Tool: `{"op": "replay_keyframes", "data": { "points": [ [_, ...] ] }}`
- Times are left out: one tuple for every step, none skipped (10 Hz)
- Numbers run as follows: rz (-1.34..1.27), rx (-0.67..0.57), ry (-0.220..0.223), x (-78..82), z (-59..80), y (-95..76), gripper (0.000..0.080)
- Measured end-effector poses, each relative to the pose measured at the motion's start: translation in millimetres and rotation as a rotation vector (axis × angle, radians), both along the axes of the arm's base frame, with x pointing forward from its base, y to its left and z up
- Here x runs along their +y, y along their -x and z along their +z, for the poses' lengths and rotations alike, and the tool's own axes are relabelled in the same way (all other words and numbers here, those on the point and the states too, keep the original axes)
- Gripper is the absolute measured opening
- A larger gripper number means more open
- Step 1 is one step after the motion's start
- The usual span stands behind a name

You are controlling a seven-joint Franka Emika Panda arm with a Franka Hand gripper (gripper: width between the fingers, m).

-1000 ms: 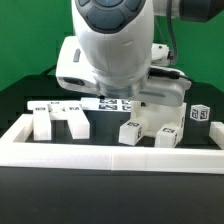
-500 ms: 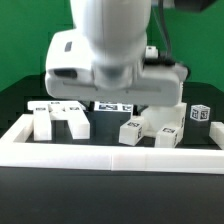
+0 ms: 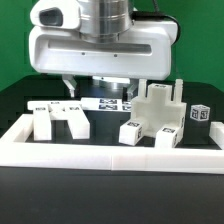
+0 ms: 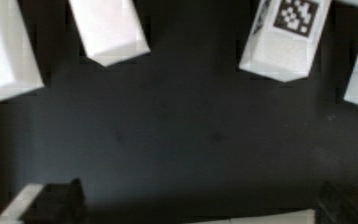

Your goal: Assemble chair

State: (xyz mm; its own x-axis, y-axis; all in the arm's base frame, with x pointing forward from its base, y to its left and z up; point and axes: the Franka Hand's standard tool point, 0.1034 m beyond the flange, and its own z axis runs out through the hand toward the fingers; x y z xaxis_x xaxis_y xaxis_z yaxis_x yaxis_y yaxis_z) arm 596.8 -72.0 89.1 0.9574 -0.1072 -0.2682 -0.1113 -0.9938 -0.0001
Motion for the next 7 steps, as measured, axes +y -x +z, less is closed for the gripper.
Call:
{"op": "replay_keyframes", "data": {
  "points": [
    [0.0, -0.09, 0.022, -4.1, -0.3, -10.6, 0.0649],
    [0.003, -0.187, 0.043, -7.1, 1.1, -13.9, 0.0649],
    [0.083, -0.255, 0.039, -15.1, 7.5, -10.9, 0.0649],
    [0.143, -0.288, 0.034, -26.9, 12.0, -3.3, 0.0649],
    [0.192, -0.308, 0.024, -37.2, 11.3, 9.1, 0.0649],
    [0.243, -0.332, 0.027, -46.0, 7.6, 20.7, 0.0649],
    [0.309, -0.333, 0.017, -53.6, 2.7, 32.7, 0.0649]
  ]
}}
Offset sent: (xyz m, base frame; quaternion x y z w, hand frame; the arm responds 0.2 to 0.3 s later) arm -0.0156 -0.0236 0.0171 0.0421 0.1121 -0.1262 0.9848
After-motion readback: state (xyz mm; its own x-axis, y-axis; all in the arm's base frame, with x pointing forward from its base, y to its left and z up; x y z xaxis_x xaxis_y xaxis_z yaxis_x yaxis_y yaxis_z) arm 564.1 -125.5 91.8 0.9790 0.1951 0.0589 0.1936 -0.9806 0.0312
